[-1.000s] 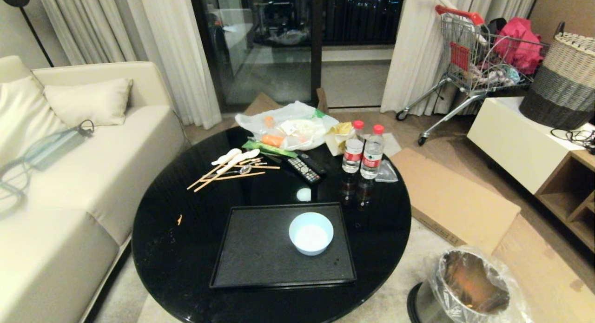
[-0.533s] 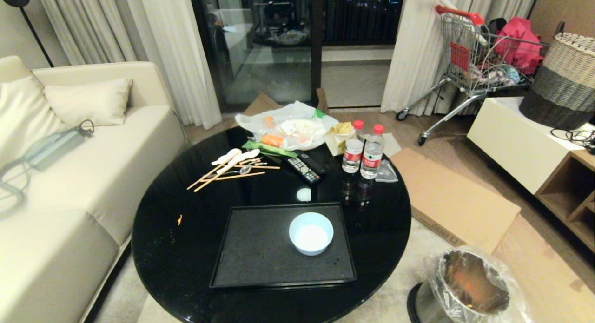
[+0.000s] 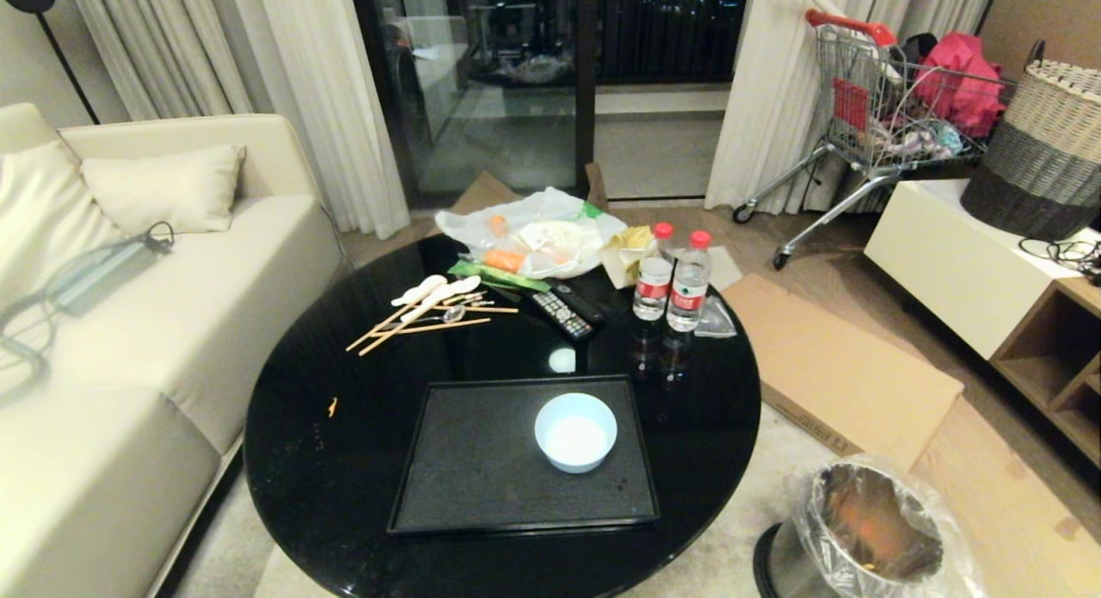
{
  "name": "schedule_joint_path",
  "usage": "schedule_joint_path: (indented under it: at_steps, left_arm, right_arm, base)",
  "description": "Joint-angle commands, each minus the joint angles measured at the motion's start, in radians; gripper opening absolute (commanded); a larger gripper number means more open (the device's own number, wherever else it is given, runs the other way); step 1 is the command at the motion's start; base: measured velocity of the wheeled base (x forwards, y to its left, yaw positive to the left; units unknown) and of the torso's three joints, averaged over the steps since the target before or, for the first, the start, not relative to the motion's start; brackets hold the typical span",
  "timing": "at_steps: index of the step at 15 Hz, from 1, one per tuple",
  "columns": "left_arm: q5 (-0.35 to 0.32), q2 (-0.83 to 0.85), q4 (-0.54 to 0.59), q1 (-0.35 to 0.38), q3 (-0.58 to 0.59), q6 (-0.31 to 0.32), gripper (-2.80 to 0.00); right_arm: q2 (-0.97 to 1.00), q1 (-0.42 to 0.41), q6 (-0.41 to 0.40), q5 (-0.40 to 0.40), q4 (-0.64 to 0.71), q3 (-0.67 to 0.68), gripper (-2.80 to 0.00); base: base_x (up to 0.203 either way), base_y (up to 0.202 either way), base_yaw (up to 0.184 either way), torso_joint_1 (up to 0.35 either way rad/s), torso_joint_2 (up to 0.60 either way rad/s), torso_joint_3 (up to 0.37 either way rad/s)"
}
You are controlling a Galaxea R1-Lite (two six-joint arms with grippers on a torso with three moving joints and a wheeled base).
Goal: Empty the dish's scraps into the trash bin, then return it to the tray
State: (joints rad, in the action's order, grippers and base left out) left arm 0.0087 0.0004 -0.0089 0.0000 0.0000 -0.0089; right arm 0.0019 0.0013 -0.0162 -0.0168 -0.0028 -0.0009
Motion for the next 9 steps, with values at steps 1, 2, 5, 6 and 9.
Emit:
schedule_joint_path:
  at_steps: [1,2,5,6,9]
  left_arm:
    - [0.001,0.0,0.0,0.0,0.0,0.0,-2.8]
    - [0.001,0.0,0.0,0.0,0.0,0.0,-2.8]
    - [0.001,0.0,0.0,0.0,0.0,0.0,-2.8]
    - [0.001,0.0,0.0,0.0,0.0,0.0,-2.8]
    - [0.001,0.0,0.0,0.0,0.0,0.0,-2.8]
  right_arm:
    - [-0.002,0.0,-0.001,0.0,0.0,-0.001,-2.8]
    - [-0.002,0.0,-0.001,0.0,0.0,0.001,-2.8]
    - [-0.002,0.0,-0.001,0.0,0.0,0.001,-2.8]
    - [-0.002,0.0,-0.001,0.0,0.0,0.0,-2.8]
    - [-0.002,0.0,-0.001,0.0,0.0,0.0,-2.8]
  base:
    - [0.0,0.0,0.0,0.0,0.0,0.0]
    - [0.0,0.0,0.0,0.0,0.0,0.0]
    - [0.0,0.0,0.0,0.0,0.0,0.0]
    - [0.0,0.0,0.0,0.0,0.0,0.0]
    - [0.0,0.0,0.0,0.0,0.0,0.0]
